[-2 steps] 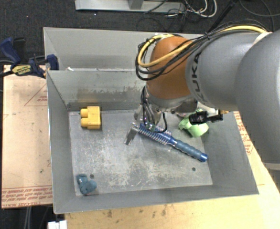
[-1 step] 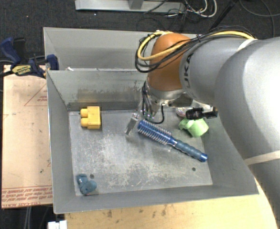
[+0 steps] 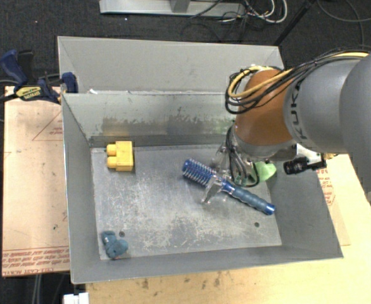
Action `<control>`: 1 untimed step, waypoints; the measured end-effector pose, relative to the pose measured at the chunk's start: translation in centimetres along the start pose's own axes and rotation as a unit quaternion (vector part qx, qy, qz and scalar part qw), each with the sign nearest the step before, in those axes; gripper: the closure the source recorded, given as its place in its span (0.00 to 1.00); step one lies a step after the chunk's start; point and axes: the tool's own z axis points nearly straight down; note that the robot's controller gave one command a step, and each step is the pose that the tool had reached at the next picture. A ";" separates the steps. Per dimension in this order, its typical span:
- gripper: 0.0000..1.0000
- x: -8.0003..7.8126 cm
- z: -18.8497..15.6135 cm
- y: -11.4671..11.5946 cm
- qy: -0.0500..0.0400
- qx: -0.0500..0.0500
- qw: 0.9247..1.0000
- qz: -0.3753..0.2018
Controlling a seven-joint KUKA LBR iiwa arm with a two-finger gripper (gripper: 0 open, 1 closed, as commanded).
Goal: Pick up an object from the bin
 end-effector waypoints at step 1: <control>1.00 0.1 0.0 0.3 0.000 -0.002 1.000 -0.001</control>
Offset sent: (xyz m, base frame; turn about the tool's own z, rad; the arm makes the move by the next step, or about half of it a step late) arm 0.0000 0.0000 0.0000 0.0000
